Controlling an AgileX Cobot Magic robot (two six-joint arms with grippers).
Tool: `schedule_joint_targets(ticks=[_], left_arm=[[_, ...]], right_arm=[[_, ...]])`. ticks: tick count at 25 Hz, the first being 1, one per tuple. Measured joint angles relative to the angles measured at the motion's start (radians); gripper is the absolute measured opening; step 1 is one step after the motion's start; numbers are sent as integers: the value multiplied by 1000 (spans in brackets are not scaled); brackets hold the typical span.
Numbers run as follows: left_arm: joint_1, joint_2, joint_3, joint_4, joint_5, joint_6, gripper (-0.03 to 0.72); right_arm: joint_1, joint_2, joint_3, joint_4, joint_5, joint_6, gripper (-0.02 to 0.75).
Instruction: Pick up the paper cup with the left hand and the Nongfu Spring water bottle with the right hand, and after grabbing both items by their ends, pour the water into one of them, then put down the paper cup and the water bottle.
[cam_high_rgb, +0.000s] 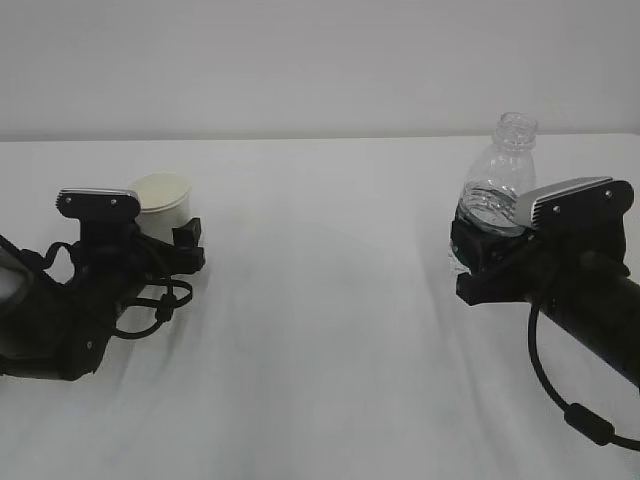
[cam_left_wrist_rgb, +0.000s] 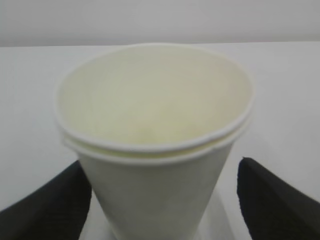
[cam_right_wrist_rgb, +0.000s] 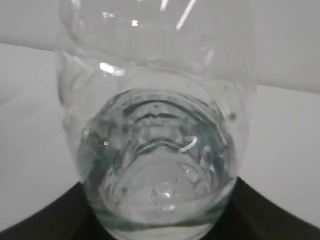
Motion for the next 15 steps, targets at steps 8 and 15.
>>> schedule_joint_targets(ticks=[8, 15], left_arm=[[0, 47, -21, 18, 0, 0, 662], [16, 49, -33, 18, 0, 0, 655]], right_arm=[[0, 0, 0, 0, 0, -2, 393], [0, 0, 0, 0, 0, -4, 393]])
